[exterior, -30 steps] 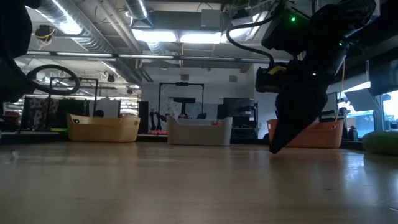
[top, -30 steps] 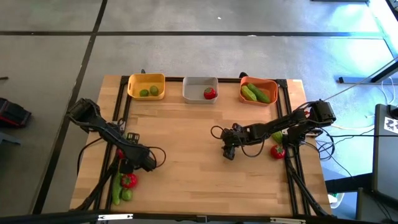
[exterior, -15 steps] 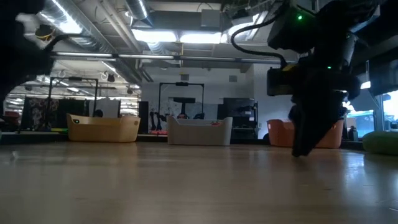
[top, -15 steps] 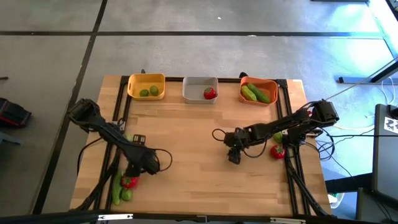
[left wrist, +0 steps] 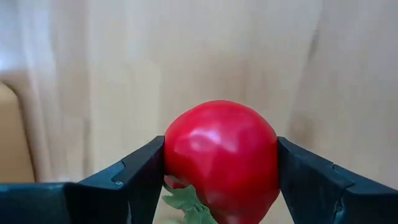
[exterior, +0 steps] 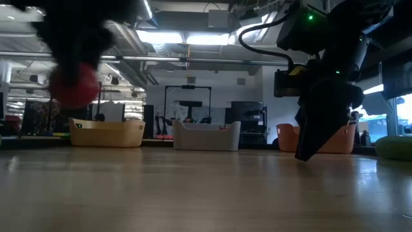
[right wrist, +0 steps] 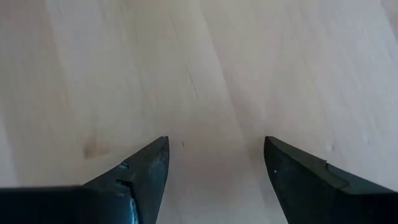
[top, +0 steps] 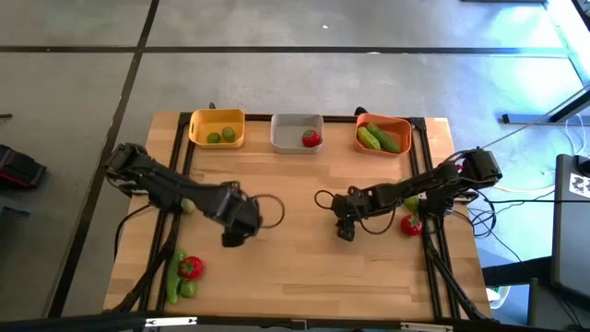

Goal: Sort produce into baskets
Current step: Put the tomatoes into the gray bin

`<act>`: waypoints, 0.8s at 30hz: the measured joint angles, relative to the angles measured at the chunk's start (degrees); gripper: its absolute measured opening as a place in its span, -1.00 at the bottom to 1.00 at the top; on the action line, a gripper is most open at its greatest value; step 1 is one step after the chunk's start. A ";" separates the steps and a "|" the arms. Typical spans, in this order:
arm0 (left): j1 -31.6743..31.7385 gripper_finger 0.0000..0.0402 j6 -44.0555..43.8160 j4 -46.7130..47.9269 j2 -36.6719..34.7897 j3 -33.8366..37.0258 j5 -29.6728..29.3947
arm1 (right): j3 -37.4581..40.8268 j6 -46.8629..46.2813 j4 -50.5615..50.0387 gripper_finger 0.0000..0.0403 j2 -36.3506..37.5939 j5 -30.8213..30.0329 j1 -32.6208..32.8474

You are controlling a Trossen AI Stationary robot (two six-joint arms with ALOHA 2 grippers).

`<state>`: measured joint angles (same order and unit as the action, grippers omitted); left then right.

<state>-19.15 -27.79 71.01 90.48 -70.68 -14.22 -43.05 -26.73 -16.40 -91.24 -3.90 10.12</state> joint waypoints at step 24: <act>33.22 0.33 19.95 -41.58 2.23 -3.26 -1.57 | 0.00 5.59 4.15 0.25 0.00 -2.12 -0.02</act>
<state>14.08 -7.84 29.43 92.71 -73.94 -15.78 -43.05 -21.15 -12.25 -91.24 -6.02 10.11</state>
